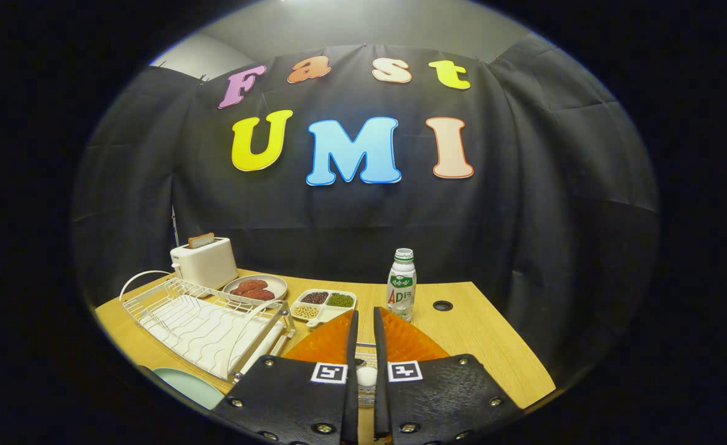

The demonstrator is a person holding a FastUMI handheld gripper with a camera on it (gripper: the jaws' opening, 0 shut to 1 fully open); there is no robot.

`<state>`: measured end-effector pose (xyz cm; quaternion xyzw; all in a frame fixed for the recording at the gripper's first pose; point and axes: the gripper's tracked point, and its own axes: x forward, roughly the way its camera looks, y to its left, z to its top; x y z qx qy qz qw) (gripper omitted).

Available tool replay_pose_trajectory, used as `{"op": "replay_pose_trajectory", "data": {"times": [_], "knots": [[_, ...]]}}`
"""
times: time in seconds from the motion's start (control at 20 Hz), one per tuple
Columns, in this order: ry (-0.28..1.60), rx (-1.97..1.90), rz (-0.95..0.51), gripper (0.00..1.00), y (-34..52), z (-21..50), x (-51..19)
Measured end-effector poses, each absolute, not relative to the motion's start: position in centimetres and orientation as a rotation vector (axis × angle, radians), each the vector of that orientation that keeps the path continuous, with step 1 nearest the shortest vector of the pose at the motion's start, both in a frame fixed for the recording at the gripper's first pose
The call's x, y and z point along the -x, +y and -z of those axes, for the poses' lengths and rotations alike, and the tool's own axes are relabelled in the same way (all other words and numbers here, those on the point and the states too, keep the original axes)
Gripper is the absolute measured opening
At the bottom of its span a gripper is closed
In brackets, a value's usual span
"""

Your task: Take the plate from the dish rack, then take the spoon from the basket and place it into the plate.

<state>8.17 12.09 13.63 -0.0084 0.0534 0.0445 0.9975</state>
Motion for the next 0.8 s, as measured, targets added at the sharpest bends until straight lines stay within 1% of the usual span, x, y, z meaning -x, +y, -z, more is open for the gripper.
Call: {"op": "replay_pose_trajectory", "data": {"times": [0.45, 0.8], "knots": [[0.087, 0.061, -0.115, 0.1, 14.9, -20.5, -3.2], [0.12, 0.026, -0.126, 0.09, 17.1, -21.2, 1.5]]}}
